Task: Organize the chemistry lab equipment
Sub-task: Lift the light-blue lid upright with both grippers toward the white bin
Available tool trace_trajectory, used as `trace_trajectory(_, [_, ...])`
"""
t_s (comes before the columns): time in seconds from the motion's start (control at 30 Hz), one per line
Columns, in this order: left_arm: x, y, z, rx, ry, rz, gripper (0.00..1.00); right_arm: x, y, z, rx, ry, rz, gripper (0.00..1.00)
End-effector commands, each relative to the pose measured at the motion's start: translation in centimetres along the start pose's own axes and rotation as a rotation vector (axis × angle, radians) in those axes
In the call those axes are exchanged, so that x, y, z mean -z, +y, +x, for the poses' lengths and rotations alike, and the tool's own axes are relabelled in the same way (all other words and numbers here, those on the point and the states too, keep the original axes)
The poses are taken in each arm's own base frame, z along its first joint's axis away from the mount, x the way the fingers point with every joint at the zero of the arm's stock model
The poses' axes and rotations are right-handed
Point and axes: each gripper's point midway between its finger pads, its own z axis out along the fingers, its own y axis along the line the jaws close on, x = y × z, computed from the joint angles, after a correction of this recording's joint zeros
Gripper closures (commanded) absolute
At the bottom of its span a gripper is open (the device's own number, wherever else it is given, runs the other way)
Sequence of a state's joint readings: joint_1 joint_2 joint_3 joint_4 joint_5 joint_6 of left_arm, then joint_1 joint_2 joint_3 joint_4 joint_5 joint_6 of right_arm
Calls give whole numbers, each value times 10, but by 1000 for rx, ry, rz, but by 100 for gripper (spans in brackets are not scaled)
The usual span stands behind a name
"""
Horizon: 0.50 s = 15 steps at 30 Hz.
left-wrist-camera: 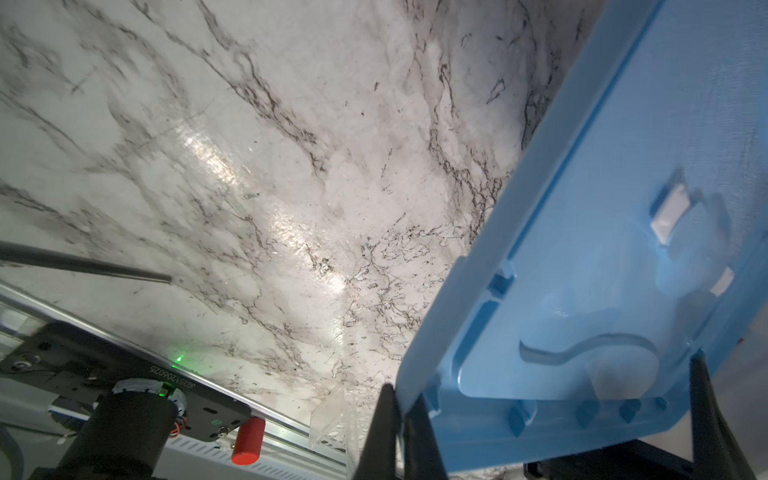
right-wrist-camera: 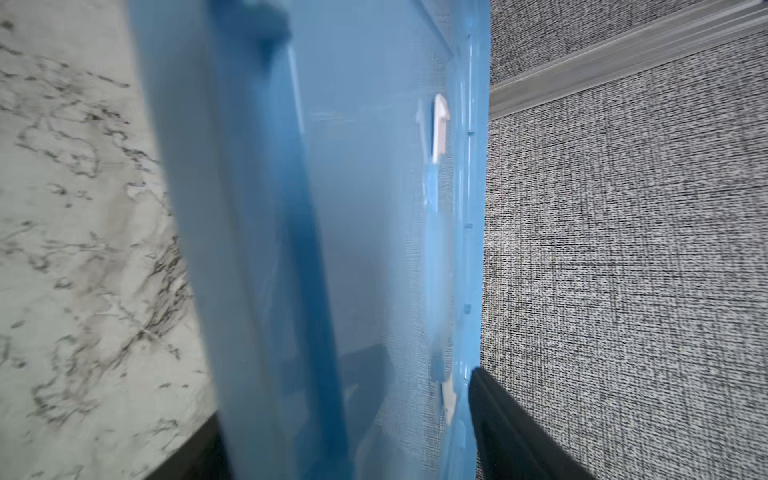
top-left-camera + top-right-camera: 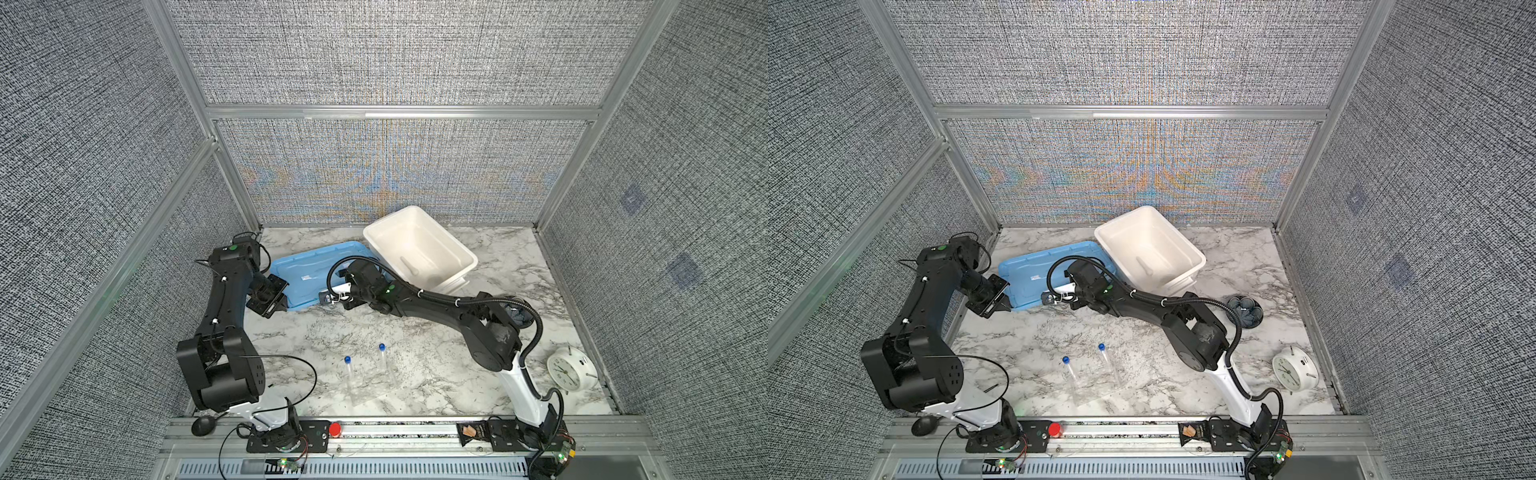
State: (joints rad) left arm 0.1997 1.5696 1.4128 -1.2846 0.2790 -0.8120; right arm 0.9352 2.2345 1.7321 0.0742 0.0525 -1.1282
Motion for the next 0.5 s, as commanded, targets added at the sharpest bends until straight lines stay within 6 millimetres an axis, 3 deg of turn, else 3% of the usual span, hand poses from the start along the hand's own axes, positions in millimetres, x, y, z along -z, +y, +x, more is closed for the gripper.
trace_trajectory(0.0, [4, -9, 13, 0, 59, 64, 97, 0, -17, -4, 35, -9, 94, 32])
trace_trajectory(0.2, [8, -4, 17, 5, 60, 51, 95, 12, -20, -19, 72, -75, 111, 51])
trace_trajectory(0.47, [9, -3, 17, 23, 71, 36, 95, 24, -24, -36, 143, -132, 209, 61])
